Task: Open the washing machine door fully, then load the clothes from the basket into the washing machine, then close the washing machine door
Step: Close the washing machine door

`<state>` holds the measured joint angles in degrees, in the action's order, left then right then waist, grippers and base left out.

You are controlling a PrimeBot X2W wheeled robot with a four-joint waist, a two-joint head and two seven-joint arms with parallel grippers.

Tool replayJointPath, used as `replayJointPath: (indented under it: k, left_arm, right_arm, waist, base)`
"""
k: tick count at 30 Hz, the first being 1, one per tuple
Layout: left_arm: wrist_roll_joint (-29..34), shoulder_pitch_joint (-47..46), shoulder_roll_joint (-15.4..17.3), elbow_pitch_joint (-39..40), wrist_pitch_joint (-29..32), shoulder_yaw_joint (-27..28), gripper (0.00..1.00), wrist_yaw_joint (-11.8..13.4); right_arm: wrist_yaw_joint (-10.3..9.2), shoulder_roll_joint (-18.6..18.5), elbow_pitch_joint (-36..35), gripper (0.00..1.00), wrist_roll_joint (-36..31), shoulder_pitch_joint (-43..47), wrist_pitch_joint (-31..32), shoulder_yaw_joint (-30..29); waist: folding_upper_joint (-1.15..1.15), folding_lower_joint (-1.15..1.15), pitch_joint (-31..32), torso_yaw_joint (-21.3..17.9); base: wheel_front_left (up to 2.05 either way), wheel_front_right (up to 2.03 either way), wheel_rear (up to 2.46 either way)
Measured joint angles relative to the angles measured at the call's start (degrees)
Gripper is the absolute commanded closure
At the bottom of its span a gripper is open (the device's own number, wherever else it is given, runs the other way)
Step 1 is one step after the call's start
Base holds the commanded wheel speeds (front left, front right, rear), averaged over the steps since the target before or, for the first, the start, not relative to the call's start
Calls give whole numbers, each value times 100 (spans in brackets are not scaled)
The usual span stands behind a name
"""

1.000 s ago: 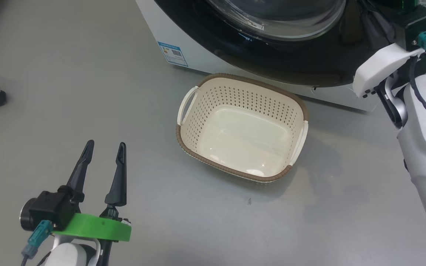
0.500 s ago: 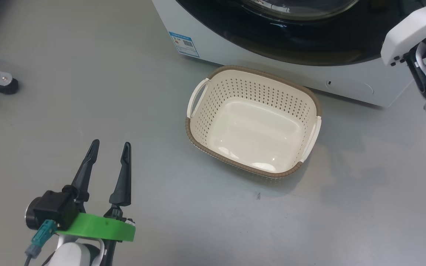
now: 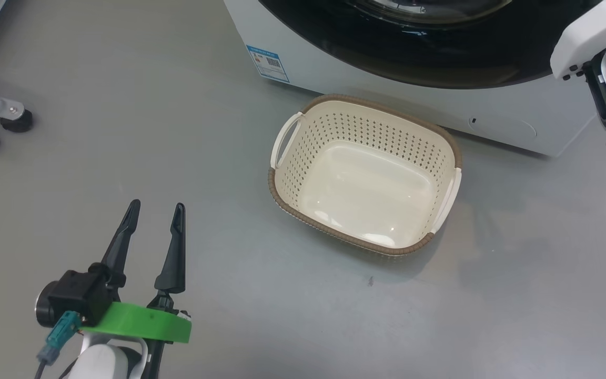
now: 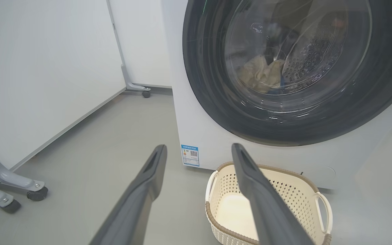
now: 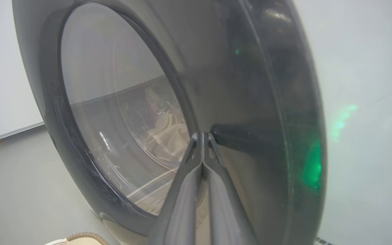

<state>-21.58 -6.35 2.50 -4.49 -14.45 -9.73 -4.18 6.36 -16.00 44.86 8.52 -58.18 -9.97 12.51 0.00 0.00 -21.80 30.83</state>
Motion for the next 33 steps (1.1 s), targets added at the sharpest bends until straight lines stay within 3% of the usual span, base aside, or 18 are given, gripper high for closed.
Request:
replayJointPath:
  k: [4, 13, 24, 25, 28, 30, 33]
  left_arm:
    - [68, -5, -2, -69, 0, 34, 0, 1]
    - [164, -2, -4, -69, 0, 213, 0, 10]
    - [264, 51, 24, -48, 0, 358, 0, 4]
    - [270, 51, 27, -46, 0, 357, 0, -1]
    - [314, 51, 37, -46, 0, 346, 0, -16]
    - [338, 52, 57, -55, 0, 328, 0, -23]
    - [353, 53, 75, -60, 0, 328, 0, -24]
  right_arm:
    - [1, 65, 119, 100, 0, 42, -114, 103]
    - [8, 582, 210, 100, 244, 736, -367, 188]
    - [14, 856, -146, 100, 339, 1688, -446, 289]
    - [14, 860, -192, 95, 352, 1763, -446, 296]
    - [14, 860, -374, 58, 394, 2012, -446, 250]
    - [14, 867, -598, 3, 467, 2170, -446, 165]
    - [13, 876, -829, 0, 506, 2311, -447, 78]
  waist:
    - [0, 0, 85, -14]
    - [0, 0, 281, -204]
    - [0, 0, 534, -665]
    - [0, 0, 555, -720]
    - [0, 0, 625, -880]
    - [0, 0, 679, -982]
    - [0, 0, 738, -1077]
  base:
    - [0, 0, 0]
    - [0, 0, 0]
    - [0, 0, 0]
    - [0, 0, 0]
    - [0, 0, 0]
    - [0, 0, 0]
    - [0, 0, 0]
